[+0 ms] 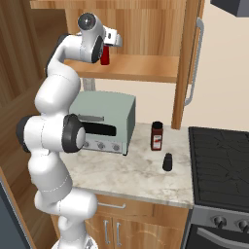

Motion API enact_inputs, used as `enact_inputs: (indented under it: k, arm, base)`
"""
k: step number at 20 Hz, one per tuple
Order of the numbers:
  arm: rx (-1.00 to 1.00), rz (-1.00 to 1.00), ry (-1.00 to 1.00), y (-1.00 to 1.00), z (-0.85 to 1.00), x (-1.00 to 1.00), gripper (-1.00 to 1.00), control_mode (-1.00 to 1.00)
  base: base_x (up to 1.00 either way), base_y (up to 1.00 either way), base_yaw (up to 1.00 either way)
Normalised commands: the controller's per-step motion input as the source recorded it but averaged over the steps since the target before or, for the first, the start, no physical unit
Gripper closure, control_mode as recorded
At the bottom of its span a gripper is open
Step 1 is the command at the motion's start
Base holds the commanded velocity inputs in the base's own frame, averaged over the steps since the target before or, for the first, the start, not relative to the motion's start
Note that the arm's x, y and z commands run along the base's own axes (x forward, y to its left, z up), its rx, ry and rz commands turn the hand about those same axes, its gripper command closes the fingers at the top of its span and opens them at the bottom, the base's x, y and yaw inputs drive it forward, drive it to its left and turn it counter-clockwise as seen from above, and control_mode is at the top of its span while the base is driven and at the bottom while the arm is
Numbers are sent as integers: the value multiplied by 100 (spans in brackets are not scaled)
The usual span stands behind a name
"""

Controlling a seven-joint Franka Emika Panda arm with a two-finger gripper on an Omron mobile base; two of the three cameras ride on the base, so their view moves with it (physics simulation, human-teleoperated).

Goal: Collect the paprika, ketchup, and shaker from the cabinet and place them next to the stove.

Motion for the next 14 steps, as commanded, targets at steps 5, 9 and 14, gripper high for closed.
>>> enact_inputs:
  k: [5, 9, 14]
  arm:
    - [0, 0, 0, 1, 0, 0, 100, -100]
    - [0, 0, 0, 0, -3, -1, 100, -100]
    - [0, -5, -11, 0, -13, -49, 100, -100]
  base:
    - [0, 0, 0]
    - [0, 0, 0]
    - [0, 0, 0]
